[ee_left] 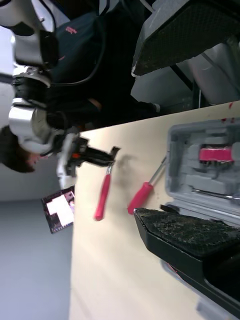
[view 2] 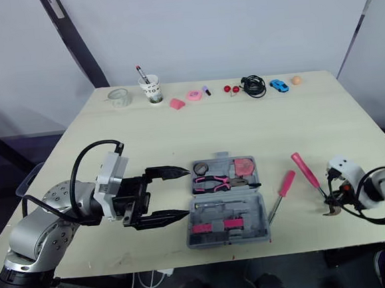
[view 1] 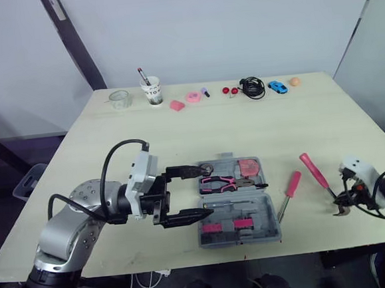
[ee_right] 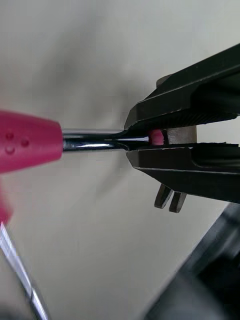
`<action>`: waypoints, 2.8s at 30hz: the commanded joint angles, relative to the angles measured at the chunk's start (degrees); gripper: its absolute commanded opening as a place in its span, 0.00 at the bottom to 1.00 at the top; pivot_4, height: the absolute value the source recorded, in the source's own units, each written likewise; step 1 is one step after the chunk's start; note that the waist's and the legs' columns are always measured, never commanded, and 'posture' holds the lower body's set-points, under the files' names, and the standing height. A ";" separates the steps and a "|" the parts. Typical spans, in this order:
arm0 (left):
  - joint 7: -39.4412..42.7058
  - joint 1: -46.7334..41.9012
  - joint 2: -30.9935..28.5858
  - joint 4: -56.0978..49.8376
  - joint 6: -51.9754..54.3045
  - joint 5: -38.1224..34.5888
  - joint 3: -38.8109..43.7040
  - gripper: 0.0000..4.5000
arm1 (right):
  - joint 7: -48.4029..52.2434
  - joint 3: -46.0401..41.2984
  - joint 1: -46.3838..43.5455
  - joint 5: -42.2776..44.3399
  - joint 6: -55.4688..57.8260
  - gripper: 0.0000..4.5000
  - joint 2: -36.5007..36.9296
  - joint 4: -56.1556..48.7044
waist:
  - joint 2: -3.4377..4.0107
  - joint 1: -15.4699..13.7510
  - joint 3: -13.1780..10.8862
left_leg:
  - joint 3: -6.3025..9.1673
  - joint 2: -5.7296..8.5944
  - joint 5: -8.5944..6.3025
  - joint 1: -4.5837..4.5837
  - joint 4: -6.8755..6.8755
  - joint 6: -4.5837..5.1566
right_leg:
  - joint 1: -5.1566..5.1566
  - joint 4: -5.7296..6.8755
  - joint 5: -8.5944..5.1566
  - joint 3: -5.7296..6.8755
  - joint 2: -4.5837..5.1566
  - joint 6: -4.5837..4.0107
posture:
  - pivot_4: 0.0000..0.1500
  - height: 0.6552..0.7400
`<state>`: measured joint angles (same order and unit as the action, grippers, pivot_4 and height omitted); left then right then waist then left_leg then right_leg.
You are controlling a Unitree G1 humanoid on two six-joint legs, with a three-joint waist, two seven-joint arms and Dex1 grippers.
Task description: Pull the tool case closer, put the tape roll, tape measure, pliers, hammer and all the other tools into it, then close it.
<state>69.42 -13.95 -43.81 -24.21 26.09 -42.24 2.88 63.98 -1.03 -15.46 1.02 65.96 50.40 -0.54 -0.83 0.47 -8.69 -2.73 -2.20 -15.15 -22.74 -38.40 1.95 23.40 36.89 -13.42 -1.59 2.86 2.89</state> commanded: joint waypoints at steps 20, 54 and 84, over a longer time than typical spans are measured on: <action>2.61 -3.50 0.18 1.91 -0.79 0.70 -0.91 1.00 | -31.73 -12.04 -5.68 6.40 26.54 0.01 -17.57 -8.43 | -0.12 0.31 0.01 | -0.01 -0.01 0.00 -0.10 0.04 0.01 | 0.03 -0.04 0.12 0.04 -0.11 0.22 | 1.00 1.00; 3.61 -2.57 -0.23 1.75 -0.99 -0.39 0.57 1.00 | -36.17 -17.06 14.61 13.07 -24.55 0.68 -23.80 -10.89 | -0.18 0.29 0.01 | 0.01 -0.04 -0.01 -0.11 0.06 0.01 | 0.04 -0.10 0.09 0.01 -0.11 0.21 | 1.00 1.00; 4.72 -3.47 0.22 2.84 -1.94 0.05 0.30 1.00 | -38.70 -14.80 15.41 12.70 -45.48 0.02 -27.08 5.08 | -0.30 0.39 0.09 | 0.00 -0.06 -0.01 -0.03 0.07 0.01 | 0.02 -0.07 -0.01 -0.03 -0.12 0.02 | 1.00 1.00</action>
<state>73.68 -16.94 -43.53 -20.73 25.24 -41.83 1.86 26.07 -14.82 -0.35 13.43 21.05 23.27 5.58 -1.13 0.85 -8.60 -2.73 -2.26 -15.15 -22.77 -38.34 1.96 23.42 36.82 -13.43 -1.63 2.75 2.90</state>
